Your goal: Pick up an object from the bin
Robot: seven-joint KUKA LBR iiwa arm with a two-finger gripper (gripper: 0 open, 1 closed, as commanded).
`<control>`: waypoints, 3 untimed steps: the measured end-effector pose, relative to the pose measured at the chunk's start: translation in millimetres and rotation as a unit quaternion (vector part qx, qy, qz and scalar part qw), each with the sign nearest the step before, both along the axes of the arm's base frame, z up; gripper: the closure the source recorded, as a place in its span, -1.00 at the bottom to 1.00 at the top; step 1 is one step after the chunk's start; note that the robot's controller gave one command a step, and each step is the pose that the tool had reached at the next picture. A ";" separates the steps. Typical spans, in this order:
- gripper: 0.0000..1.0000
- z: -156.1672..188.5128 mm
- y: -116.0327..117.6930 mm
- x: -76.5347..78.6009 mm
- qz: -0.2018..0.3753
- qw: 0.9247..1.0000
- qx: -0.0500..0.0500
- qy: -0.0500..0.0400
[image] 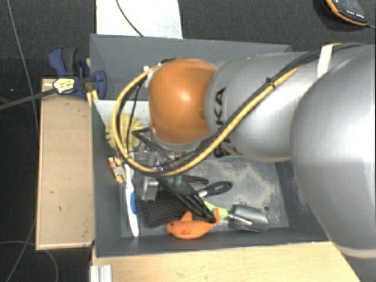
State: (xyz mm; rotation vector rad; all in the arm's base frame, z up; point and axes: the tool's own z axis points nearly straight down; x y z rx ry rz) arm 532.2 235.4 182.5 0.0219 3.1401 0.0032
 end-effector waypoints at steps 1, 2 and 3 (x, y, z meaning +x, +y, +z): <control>-1.00 0.0 0.0 0.0 0.001 1.000 0.000 0.000; -1.00 -0.6 -0.2 0.1 0.000 1.000 0.000 0.000; -1.00 75.3 -21.0 -8.6 -0.124 0.992 0.002 -0.003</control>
Offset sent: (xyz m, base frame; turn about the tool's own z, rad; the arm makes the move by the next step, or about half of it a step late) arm 0.0093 -0.0131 -0.0540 0.1975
